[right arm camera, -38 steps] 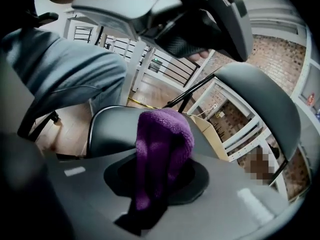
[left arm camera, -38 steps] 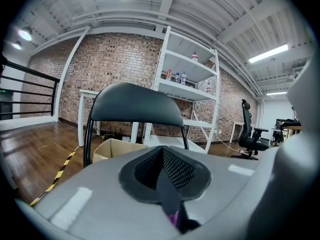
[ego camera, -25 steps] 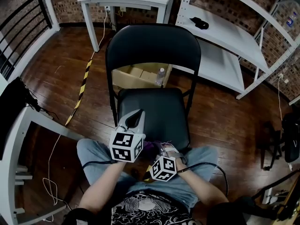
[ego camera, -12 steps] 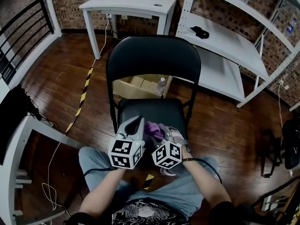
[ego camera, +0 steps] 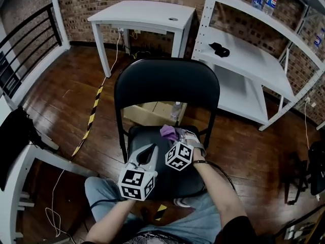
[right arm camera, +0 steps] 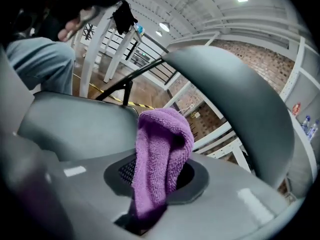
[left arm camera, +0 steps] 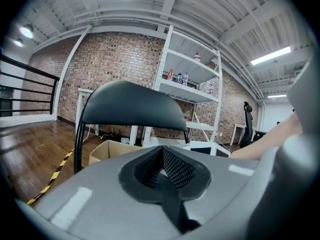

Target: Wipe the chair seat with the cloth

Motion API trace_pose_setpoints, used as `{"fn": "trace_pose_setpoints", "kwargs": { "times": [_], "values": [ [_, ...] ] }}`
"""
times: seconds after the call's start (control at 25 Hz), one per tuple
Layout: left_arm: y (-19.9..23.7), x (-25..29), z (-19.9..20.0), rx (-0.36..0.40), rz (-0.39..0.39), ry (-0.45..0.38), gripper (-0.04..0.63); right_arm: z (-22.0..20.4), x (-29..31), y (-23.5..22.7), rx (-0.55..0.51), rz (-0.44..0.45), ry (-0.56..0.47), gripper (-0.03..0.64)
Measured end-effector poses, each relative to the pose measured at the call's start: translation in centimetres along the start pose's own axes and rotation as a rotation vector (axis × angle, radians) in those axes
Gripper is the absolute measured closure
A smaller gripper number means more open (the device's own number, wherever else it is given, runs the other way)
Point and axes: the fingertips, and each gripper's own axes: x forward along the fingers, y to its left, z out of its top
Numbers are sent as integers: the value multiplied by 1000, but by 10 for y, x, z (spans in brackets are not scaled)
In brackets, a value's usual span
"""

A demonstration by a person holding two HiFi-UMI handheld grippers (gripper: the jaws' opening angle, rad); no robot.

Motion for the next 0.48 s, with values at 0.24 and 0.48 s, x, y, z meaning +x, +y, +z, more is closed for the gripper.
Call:
{"fn": "trace_pose_setpoints", "kwargs": {
  "times": [0.24, 0.48],
  "values": [
    [-6, 11, -4, 12, -24, 29, 589, -33, 47, -10, -4, 29, 105, 531],
    [-4, 20, -17, 17, -21, 65, 589, -67, 77, -8, 26, 33, 217, 531]
  ]
}}
